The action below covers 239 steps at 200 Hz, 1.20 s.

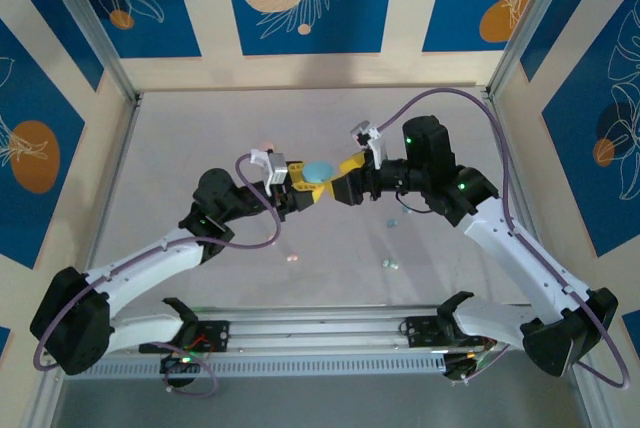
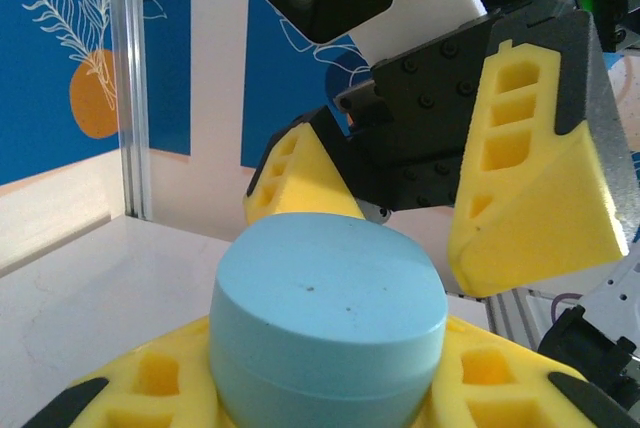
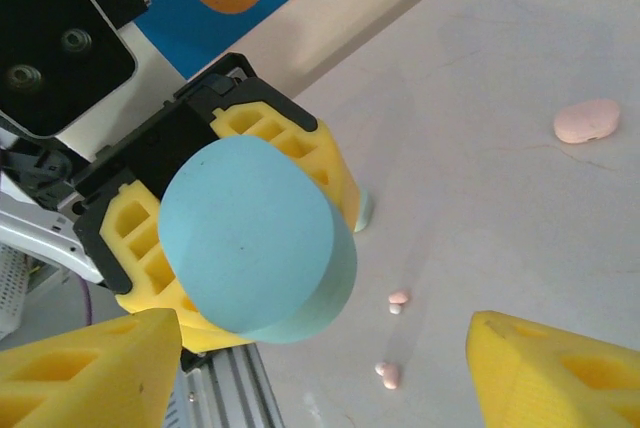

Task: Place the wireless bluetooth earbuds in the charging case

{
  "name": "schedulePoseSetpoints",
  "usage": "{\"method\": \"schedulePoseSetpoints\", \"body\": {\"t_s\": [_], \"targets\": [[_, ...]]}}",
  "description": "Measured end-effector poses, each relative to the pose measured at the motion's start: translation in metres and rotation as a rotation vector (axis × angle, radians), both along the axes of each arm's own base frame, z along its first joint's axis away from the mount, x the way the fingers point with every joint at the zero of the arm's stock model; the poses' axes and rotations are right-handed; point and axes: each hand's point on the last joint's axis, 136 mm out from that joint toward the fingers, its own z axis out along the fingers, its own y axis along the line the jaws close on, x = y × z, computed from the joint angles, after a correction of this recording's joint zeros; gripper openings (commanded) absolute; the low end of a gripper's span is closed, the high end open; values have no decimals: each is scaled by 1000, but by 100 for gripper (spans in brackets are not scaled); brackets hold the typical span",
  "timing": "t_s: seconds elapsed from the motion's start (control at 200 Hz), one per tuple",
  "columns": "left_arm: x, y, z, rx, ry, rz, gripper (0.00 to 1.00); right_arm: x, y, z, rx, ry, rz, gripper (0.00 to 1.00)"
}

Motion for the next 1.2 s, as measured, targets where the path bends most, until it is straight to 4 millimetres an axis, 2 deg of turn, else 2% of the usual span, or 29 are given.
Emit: {"method": "schedulePoseSetpoints", "body": {"t_s": [0.555,0.705,0.885,1.076,1.196], "targets": [[6,-1,-7,8,34,17,32,11,1,-7,-32,21,-63,70],[9,-1,-9,11,44,32,32,19,1,2,-15,32,-89,69],[5,-3,-12,24,54,6,32,38,-1,18,29,13,-157,69],[1,-5,-11,21,49,-11,32,48,-1,3,2,87,-201,70],[2,-4,-11,21,50,-4,32,50,-3,1,-12,126,-226,71]]}}
